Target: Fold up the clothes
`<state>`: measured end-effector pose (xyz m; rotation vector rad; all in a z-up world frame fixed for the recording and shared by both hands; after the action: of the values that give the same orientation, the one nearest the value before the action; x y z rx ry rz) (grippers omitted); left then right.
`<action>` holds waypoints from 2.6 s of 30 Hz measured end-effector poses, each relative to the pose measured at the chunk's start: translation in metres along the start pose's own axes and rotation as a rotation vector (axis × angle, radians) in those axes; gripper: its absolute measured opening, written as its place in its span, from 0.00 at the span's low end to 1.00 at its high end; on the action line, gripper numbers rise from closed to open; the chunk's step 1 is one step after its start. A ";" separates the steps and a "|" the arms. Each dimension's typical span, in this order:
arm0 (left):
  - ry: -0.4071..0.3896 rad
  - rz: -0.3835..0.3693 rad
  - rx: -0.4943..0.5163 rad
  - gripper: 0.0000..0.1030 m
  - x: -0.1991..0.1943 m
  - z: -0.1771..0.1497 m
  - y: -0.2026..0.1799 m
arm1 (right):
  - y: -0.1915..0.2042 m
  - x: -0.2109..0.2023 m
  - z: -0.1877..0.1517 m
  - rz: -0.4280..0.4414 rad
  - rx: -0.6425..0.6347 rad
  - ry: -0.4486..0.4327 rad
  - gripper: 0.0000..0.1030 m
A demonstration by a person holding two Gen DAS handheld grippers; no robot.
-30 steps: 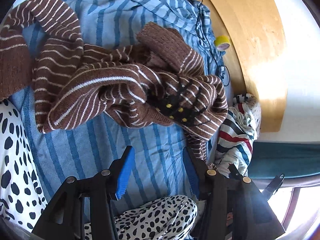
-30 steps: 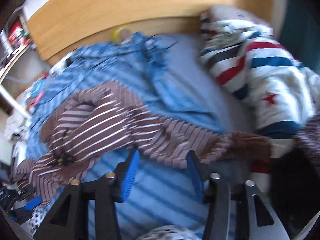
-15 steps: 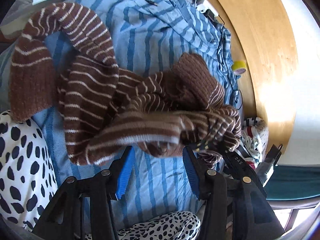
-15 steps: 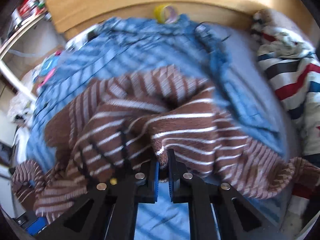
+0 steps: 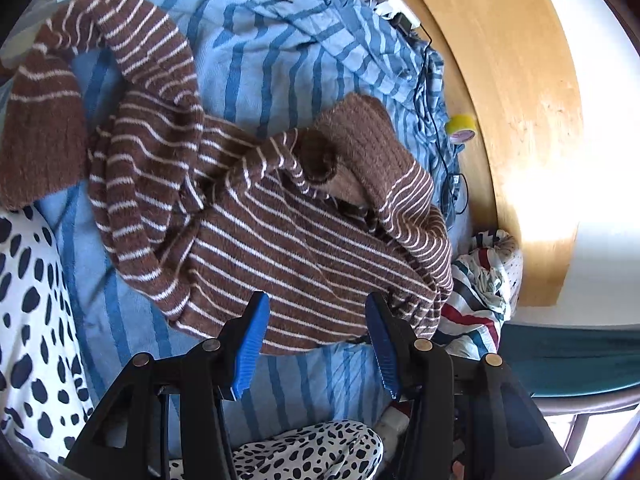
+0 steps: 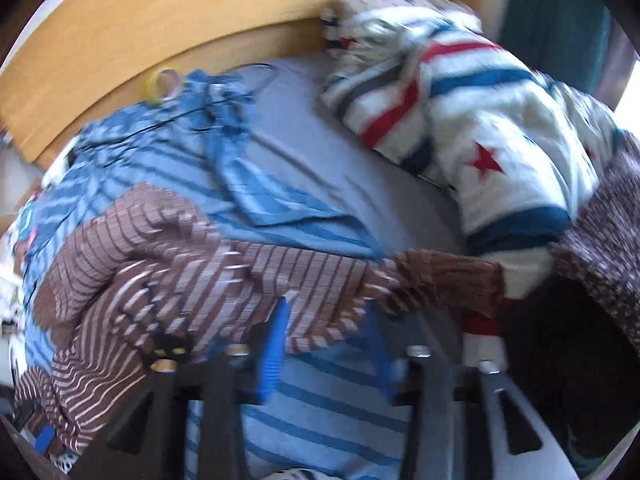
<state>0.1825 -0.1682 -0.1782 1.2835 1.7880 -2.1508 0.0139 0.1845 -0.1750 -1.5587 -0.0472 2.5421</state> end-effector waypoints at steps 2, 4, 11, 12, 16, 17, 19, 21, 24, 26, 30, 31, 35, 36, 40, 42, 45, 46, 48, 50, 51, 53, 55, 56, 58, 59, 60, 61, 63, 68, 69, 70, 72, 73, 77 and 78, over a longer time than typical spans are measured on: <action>0.001 0.009 0.005 0.49 -0.001 0.001 0.004 | 0.050 -0.010 0.002 0.047 -0.130 -0.039 0.50; -0.006 0.018 0.003 0.50 -0.004 0.004 0.009 | 0.118 -0.020 0.000 0.102 -0.313 -0.092 0.51; -0.038 0.036 -0.060 0.49 -0.019 0.022 0.038 | 0.306 -0.019 -0.044 -0.042 -0.959 -0.356 0.67; -0.045 0.040 -0.068 0.49 -0.021 0.025 0.042 | 0.314 -0.012 -0.043 -0.089 -0.988 -0.372 0.42; -0.056 0.043 -0.073 0.50 -0.030 0.032 0.047 | 0.303 -0.005 -0.013 -0.108 -0.849 -0.368 0.07; -0.051 0.039 -0.068 0.50 -0.030 0.032 0.046 | 0.292 -0.010 0.000 -0.108 -0.786 -0.377 0.07; -0.043 0.027 -0.060 0.50 -0.029 0.032 0.043 | 0.251 -0.029 0.031 -0.141 -0.656 -0.433 0.07; -0.037 0.007 -0.064 0.50 -0.025 0.030 0.037 | 0.193 -0.050 0.060 -0.206 -0.541 -0.484 0.07; -0.022 -0.034 -0.066 0.49 -0.015 0.023 0.020 | 0.099 -0.057 0.086 -0.295 -0.364 -0.442 0.05; -0.013 -0.062 -0.066 0.49 -0.008 0.019 0.008 | 0.030 -0.047 0.083 -0.362 -0.255 -0.370 0.01; 0.043 -0.112 -0.039 0.49 0.024 0.005 -0.026 | -0.046 -0.023 0.048 -0.355 -0.154 -0.236 0.01; 0.054 -0.118 -0.033 0.49 0.031 0.003 -0.034 | -0.060 -0.018 0.035 -0.349 -0.136 -0.201 0.01; 0.091 -0.138 -0.018 0.49 0.057 -0.002 -0.059 | -0.068 -0.003 -0.001 -0.260 -0.125 -0.098 0.01; 0.095 -0.142 -0.011 0.49 0.060 -0.002 -0.063 | -0.065 0.000 -0.006 -0.234 -0.129 -0.081 0.01; 0.098 -0.147 0.004 0.50 0.063 -0.003 -0.068 | -0.020 0.003 0.001 -0.148 -0.190 -0.100 0.44; 0.091 -0.143 0.005 0.55 0.060 -0.001 -0.063 | 0.014 -0.003 0.016 -0.112 -0.235 -0.152 0.78; 0.052 -0.142 -0.037 0.58 0.051 0.008 -0.045 | 0.074 -0.005 0.043 -0.095 -0.338 -0.222 0.86; 0.039 -0.139 -0.055 0.58 0.047 0.012 -0.038 | 0.095 -0.004 0.052 -0.093 -0.377 -0.245 0.89; 0.016 -0.134 -0.091 0.58 0.040 0.019 -0.024 | 0.129 0.007 0.066 -0.107 -0.441 -0.251 0.92; -0.003 -0.132 -0.120 0.58 0.031 0.024 -0.012 | 0.155 0.030 0.072 -0.133 -0.503 -0.195 0.93; -0.014 -0.132 -0.130 0.58 0.026 0.026 -0.006 | 0.166 0.043 0.073 -0.147 -0.530 -0.155 0.91; -0.033 -0.124 -0.135 0.58 0.016 0.030 0.003 | 0.171 0.065 0.069 -0.151 -0.509 -0.073 0.59; -0.043 -0.112 -0.135 0.58 0.012 0.031 0.011 | 0.163 0.066 0.064 -0.068 -0.392 -0.031 0.31; -0.041 -0.111 -0.137 0.58 0.011 0.030 0.013 | 0.156 0.065 0.063 -0.038 -0.333 -0.021 0.21; -0.033 -0.112 -0.143 0.58 0.010 0.027 0.018 | 0.132 0.049 0.062 -0.073 -0.273 -0.076 0.07; -0.029 -0.113 -0.146 0.58 0.010 0.026 0.020 | 0.122 0.037 0.062 -0.096 -0.281 -0.129 0.07; -0.025 -0.118 -0.151 0.58 0.010 0.023 0.022 | 0.114 0.023 0.060 -0.124 -0.304 -0.185 0.07; -0.019 -0.124 -0.153 0.58 0.009 0.019 0.022 | 0.105 0.011 0.057 -0.154 -0.333 -0.226 0.06; -0.006 -0.141 -0.151 0.58 0.009 0.010 0.018 | 0.089 -0.013 0.047 -0.174 -0.373 -0.283 0.06; 0.021 -0.175 -0.121 0.58 0.006 -0.012 0.001 | 0.060 -0.068 -0.012 -0.159 -0.461 -0.364 0.06; 0.025 -0.179 -0.118 0.58 0.006 -0.016 -0.002 | 0.056 -0.077 -0.026 -0.163 -0.485 -0.380 0.06; 0.029 -0.184 -0.116 0.58 0.006 -0.019 -0.005 | 0.055 -0.079 -0.037 -0.176 -0.510 -0.388 0.06; 0.035 -0.194 -0.109 0.58 0.005 -0.025 -0.012 | 0.049 -0.079 -0.061 -0.213 -0.566 -0.394 0.06; 0.038 -0.200 -0.104 0.58 0.005 -0.028 -0.016 | 0.047 -0.075 -0.071 -0.220 -0.584 -0.382 0.06; 0.044 -0.205 -0.063 0.58 0.004 -0.029 -0.031 | 0.042 -0.067 -0.085 -0.215 -0.589 -0.339 0.06; 0.045 -0.202 -0.048 0.58 0.005 -0.029 -0.035 | 0.042 -0.067 -0.086 -0.212 -0.587 -0.334 0.06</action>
<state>0.1767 -0.1308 -0.1532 1.1974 2.0553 -2.1771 0.1147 0.1283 -0.1596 -1.1582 -1.0175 2.7129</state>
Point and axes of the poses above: each gripper's, at about its wrist camera, not at the fingertips, and x roughly the way its jaws point, y to its left, z to its top, the point moved 10 cm from there along x, roughly the way its jaws point, and after that the axes turned 9 degrees about -z, right-handed, at the moved point
